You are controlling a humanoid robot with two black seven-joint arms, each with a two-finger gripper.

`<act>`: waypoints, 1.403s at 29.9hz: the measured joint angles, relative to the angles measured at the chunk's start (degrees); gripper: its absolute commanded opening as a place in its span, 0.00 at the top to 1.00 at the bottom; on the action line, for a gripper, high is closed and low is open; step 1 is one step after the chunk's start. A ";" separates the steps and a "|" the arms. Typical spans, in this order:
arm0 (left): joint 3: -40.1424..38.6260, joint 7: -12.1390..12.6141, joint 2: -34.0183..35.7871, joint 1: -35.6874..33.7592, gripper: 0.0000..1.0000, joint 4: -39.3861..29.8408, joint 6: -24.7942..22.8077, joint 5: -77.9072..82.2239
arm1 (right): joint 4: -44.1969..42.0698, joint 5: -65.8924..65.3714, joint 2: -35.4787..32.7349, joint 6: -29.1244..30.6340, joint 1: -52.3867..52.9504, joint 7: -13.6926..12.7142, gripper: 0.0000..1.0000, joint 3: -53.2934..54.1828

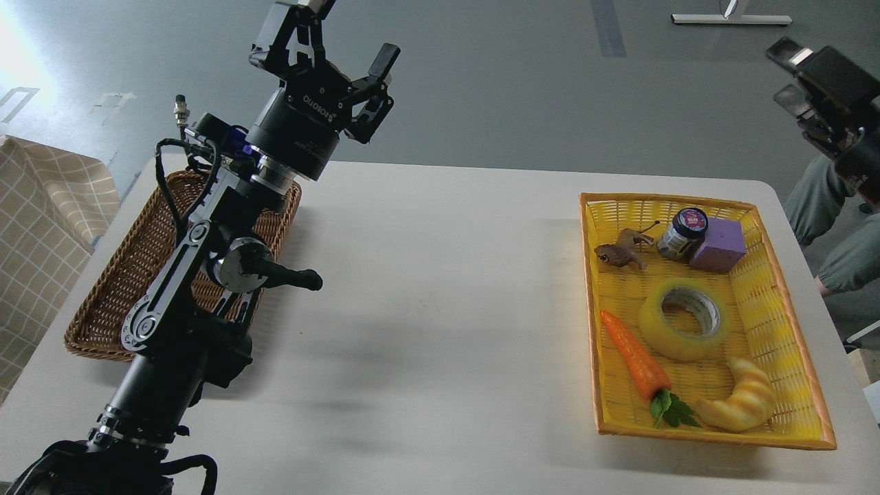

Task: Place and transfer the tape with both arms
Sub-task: 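Swing the right arm outward and lower it toward the yellow tray, then reach the right gripper into the yellow tape roll and grasp it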

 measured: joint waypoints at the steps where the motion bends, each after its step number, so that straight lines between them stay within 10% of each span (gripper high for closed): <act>1: 0.00 0.00 -0.02 0.01 0.02 0.00 0.00 0.00 | 0.05 1.96 -0.53 0.00 -0.37 0.41 0.00 0.34; 14: -0.09 0.00 -0.21 -0.43 0.02 -0.84 0.07 0.02 | 0.44 -3.98 -9.06 0.00 -3.70 5.85 0.00 0.55; 42: 0.01 0.00 0.07 0.26 0.02 -0.88 0.10 0.00 | 3.12 -41.69 -1.29 0.00 -11.62 -8.15 0.03 -11.04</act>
